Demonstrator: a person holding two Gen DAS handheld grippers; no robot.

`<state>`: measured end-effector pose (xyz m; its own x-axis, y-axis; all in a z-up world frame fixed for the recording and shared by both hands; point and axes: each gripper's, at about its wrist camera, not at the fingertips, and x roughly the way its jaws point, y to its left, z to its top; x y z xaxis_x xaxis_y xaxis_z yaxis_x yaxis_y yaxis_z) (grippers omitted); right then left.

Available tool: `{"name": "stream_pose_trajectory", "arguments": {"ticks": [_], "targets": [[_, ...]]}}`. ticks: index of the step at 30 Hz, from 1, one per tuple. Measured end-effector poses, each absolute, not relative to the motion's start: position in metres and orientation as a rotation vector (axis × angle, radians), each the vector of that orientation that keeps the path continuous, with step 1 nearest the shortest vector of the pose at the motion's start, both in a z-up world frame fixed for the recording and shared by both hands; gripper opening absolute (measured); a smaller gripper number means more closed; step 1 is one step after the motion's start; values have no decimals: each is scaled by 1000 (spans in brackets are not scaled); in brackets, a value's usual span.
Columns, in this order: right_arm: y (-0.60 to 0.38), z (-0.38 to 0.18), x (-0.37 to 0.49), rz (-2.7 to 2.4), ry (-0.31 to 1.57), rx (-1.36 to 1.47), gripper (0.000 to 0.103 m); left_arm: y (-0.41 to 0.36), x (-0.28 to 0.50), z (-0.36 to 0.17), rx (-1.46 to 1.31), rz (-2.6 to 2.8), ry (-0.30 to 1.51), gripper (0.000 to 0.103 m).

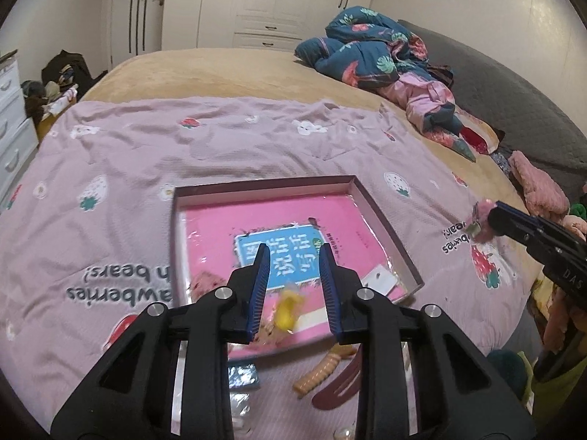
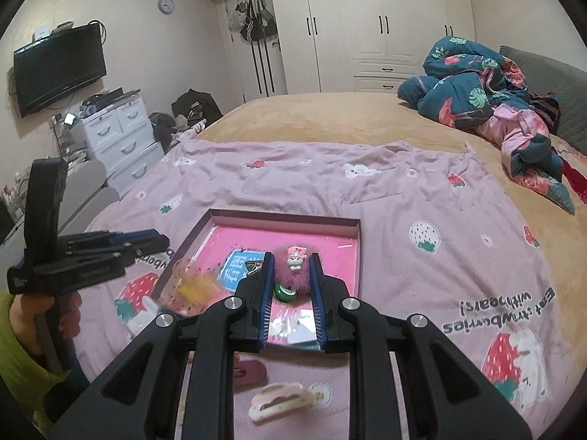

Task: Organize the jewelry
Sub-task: 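Carry the hair ties and pink clip into the box and release both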

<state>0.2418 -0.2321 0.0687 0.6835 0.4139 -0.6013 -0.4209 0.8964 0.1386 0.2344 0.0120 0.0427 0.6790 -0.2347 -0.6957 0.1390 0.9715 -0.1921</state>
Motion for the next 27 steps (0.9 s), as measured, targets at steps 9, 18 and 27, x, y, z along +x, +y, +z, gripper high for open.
{"name": "stream_pose_trajectory", "arguments": {"ticks": [9,18,27], "targets": [[-220,41,284,469,747,-20,18,7,268,11,-121,-206,886,19],[-195,-23,320,473,897,-25,18,28,275,-22,-130,-167,960,19],[-182,-66,336,430,987,-34,20,45,269,-37,-126,-130,984,28]]}}
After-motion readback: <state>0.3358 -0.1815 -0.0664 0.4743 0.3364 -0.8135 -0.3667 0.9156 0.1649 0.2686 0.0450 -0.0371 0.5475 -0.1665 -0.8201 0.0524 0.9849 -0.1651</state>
